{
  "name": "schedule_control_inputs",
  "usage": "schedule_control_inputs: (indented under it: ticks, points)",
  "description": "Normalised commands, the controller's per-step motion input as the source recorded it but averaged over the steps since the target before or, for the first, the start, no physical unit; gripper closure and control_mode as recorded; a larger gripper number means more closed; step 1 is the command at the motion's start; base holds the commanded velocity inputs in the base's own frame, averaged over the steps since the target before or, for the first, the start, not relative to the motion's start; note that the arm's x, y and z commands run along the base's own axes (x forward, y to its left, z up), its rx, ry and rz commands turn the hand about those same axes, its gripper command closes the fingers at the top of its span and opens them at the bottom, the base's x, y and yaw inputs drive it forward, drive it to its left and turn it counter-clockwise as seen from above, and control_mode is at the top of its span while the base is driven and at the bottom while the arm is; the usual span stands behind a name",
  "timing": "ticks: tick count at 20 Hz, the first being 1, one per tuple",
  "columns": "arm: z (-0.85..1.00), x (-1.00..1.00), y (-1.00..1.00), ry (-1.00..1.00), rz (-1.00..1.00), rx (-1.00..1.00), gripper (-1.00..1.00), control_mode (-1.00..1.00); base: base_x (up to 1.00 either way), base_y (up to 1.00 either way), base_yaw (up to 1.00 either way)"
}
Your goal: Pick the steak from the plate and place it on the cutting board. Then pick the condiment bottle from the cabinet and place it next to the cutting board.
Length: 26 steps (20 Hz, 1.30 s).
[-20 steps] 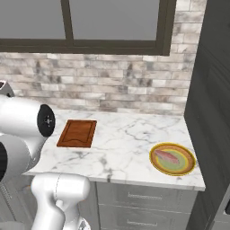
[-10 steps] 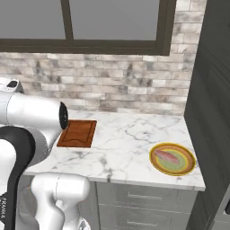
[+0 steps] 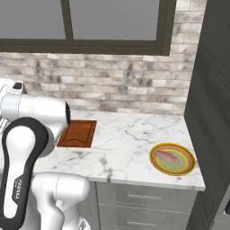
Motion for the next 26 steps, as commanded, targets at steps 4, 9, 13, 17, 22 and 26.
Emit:
schedule_control_inputs:
  ticks: [4, 9, 13, 17, 22, 26]
  points:
    - [-0.34, -0.05, 0.23, -0.01, 0.0, 0.02, 1.0, -1.0, 0.0, 0.0, 0.0]
    - [-0.33, 0.0, 0.2, 0.01, 0.0, 0.05, 1.0, -1.0, 0.0, 0.0, 0.0]
    - [-0.31, 0.0, 0.17, 0.02, 0.0, 0.09, 1.0, -1.0, 0.0, 0.0, 0.0]
    - [-0.23, 0.0, 0.13, 0.03, 0.0, 0.1, 1.0, -1.0, 0.0, 0.0, 0.0]
    - [-0.16, -0.01, 0.11, 0.08, 0.0, 0.07, 1.0, -1.0, 0.0, 0.0, 0.0]
    - [-0.1, -0.05, 0.11, 0.13, 0.0, 0.03, 1.0, -1.0, 0.0, 0.0, 0.0]
